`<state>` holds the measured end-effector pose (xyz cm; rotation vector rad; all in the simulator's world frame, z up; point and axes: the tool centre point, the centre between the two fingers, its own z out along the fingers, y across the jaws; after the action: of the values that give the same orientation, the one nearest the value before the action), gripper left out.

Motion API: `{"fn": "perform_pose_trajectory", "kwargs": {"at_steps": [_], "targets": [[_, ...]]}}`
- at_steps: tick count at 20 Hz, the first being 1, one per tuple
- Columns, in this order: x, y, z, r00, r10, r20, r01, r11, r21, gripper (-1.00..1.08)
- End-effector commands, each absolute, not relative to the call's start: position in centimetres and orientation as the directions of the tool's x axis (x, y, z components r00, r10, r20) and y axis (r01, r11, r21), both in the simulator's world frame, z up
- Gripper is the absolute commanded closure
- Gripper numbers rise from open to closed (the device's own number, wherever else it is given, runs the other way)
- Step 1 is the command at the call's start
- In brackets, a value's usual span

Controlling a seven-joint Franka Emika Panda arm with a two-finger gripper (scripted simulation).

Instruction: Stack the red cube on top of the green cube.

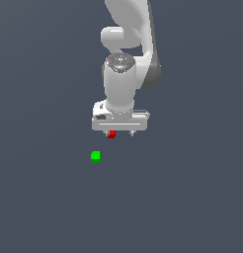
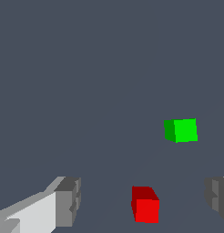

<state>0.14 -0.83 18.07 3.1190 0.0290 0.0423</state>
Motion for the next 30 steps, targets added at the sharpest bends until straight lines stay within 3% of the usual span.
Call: {"fn": "perform_pose_trajectory", "kwargs": {"at_steps": [1, 12, 30], "targets": [[0.1, -0.8, 18.1, 0.999, 0.019, 0.027, 0.018, -1.000, 0.022, -0.92], [-1.8, -1.7, 16.2, 1.000, 0.007, 0.023, 0.006, -1.000, 0.019, -0.92], [-10.6, -5.3, 8.0, 0.999, -0.046, 0.002, -0.046, -0.999, 0.003, -0.92]]}}
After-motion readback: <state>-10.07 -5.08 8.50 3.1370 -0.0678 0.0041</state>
